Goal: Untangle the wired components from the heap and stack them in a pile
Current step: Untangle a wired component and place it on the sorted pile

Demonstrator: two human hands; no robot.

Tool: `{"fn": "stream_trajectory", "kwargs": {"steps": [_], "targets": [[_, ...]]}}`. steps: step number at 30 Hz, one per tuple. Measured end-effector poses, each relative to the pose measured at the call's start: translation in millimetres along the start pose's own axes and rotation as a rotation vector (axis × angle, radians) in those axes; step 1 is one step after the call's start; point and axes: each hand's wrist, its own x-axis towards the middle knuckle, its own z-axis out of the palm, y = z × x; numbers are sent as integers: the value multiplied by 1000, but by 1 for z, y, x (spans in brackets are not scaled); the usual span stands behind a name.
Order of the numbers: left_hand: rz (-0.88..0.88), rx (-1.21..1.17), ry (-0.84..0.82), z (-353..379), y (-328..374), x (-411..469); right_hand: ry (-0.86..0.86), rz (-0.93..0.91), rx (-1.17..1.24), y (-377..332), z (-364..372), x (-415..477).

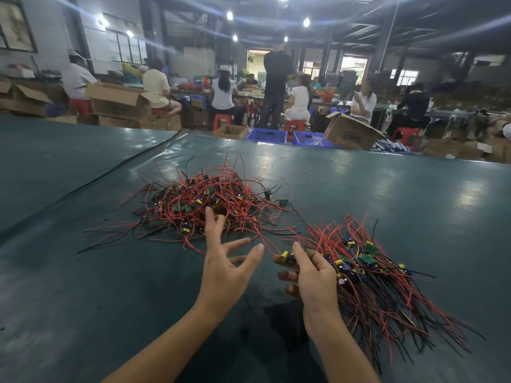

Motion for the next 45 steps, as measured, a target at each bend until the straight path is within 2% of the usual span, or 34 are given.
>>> {"fn": "stream_trajectory", "kwargs": {"steps": [4, 7, 9, 11, 17, 22, 28, 32, 35, 37, 39, 42, 45], "targets": [[-310, -263, -175, 6, -7, -1, -94, -17, -12, 0, 4, -6], [-432, -306, -154, 10, -7, -3, -139, -23, -28, 0, 7, -8], [-422, -269, -79, 11, -4, -3, -120, -34, -31, 1, 7, -7], [-424, -262, -72, 9, -2, -3, -94, -50, -43, 2, 8, -6], [-424, -275, -242, 8, 5, -6, -106, -74, -86, 3, 7, -6], [-310, -271, -151, 9, 9, -6, -110, -51, -89, 0, 8, -9], [-467, -338, 15, 3, 15, 2, -89, 44, -24, -1, 3, -5], [-513, -407, 5, 1, 17, 2, -53, 55, 0, 0, 4, -3], [-419, -444, -172, -1, 18, 0, -20, 66, 17, -1, 2, -2], [-319, -380, -322, -1, 18, -3, 4, 66, 34, -1, 0, -1], [-234, -295, -382, 0, 16, -6, 33, 64, 41, -1, -1, -1], [-146, -222, -335, 2, 15, -6, 58, 73, 52, -2, 0, 0], [-158, -196, -199, 3, 13, -3, 57, 97, 95, -4, 2, -1]]}}
